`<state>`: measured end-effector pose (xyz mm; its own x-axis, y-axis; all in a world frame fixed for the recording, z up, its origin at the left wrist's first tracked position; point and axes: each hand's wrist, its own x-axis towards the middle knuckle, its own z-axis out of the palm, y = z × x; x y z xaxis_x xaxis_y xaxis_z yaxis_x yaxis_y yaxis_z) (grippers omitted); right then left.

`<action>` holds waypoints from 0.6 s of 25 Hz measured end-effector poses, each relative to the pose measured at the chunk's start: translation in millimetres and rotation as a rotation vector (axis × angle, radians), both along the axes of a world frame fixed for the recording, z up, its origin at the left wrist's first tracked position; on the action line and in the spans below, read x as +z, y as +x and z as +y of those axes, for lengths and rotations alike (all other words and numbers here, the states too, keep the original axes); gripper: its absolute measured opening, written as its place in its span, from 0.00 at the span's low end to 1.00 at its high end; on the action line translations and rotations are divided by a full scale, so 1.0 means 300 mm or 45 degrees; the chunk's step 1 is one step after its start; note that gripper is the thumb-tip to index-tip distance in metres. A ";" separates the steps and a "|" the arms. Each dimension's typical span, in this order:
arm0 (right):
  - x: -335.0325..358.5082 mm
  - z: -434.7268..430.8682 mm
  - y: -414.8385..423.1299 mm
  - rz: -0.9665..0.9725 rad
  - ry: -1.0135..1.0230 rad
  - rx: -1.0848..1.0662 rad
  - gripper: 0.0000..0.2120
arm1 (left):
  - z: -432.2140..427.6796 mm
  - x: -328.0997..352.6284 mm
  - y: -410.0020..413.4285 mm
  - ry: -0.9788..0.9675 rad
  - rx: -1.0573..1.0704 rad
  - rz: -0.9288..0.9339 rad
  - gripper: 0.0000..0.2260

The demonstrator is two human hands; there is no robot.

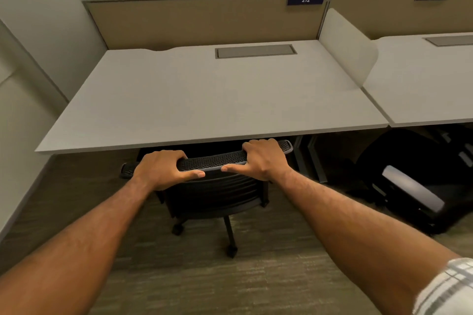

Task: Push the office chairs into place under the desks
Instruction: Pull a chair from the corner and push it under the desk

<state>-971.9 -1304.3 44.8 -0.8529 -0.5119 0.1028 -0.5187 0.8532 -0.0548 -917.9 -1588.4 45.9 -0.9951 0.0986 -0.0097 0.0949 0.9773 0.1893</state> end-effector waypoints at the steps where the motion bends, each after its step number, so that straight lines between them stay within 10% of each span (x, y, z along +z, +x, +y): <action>1: -0.004 0.009 -0.029 0.020 -0.005 0.003 0.43 | 0.002 0.001 -0.033 0.016 -0.015 -0.046 0.44; 15: -0.019 -0.036 -0.318 -0.023 0.081 -0.080 0.46 | -0.069 -0.026 -0.396 0.033 -0.157 -0.190 0.44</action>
<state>-1067.2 -1315.1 38.9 -0.8850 -0.4623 0.0556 -0.4634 0.8861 -0.0081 -1036.5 -1609.0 38.1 -0.9631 0.2221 -0.1523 0.1830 0.9546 0.2350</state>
